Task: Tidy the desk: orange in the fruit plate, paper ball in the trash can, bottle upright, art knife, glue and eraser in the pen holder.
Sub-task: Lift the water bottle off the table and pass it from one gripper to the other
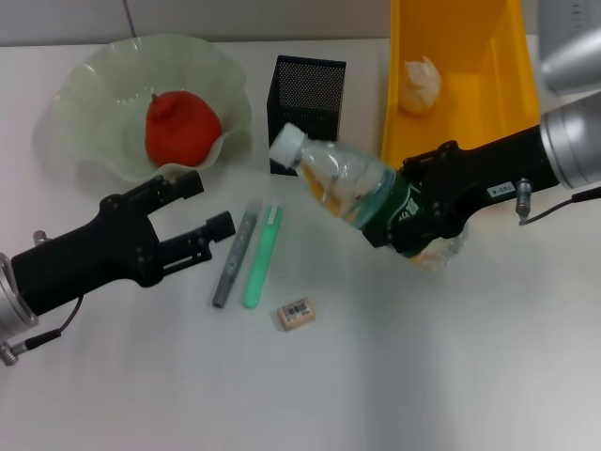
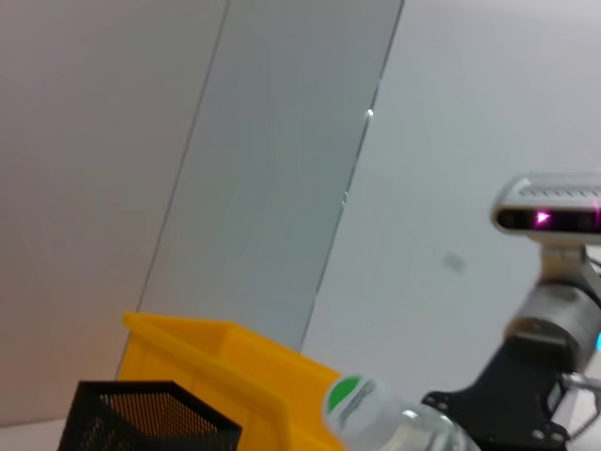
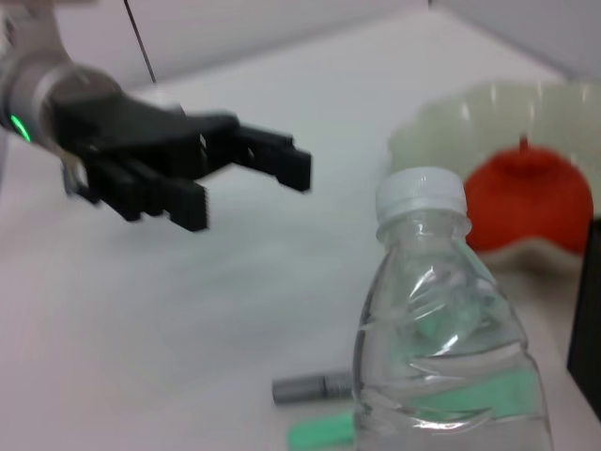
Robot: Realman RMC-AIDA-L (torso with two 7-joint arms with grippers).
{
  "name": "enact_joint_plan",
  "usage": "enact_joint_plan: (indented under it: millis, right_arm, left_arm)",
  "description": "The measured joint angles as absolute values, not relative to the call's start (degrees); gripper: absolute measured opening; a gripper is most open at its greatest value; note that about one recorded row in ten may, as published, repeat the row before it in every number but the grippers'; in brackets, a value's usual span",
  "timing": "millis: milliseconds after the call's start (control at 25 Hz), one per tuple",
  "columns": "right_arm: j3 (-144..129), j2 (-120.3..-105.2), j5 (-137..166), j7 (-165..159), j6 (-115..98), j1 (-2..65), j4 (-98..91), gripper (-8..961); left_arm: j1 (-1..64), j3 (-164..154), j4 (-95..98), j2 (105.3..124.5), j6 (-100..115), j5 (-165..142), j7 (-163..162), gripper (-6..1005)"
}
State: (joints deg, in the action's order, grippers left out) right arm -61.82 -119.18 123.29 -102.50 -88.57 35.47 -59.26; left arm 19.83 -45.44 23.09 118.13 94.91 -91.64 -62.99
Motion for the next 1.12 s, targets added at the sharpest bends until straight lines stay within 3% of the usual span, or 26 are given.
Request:
enact_joint_plan:
  millis: [400,1120]
  right_arm:
    - [-57.68,-119.18,107.35,-84.77,-87.98,31.82,-47.82,761]
    - [-57.88,-119.42,99.66,-72.11,-84.40,37.01,-31.22,762]
  left_arm:
    - [23.92,-38.72,15.69,118.46,96.07,-91.12,-67.01,802]
    - [27.24,-38.30,7.11,118.82,97.98,-84.90,-67.63,801]
